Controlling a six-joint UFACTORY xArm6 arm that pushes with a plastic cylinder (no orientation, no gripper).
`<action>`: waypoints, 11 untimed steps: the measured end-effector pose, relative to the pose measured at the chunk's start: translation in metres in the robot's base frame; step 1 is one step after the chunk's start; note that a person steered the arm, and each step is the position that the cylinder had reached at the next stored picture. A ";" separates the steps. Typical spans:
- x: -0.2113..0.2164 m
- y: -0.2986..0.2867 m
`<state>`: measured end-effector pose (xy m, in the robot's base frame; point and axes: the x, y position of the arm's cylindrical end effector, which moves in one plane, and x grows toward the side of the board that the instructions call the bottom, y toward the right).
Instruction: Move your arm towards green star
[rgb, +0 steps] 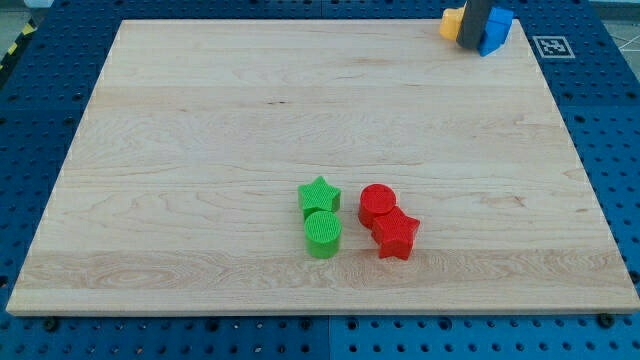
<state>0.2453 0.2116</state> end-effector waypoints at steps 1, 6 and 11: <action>0.013 0.006; 0.084 -0.031; 0.250 -0.250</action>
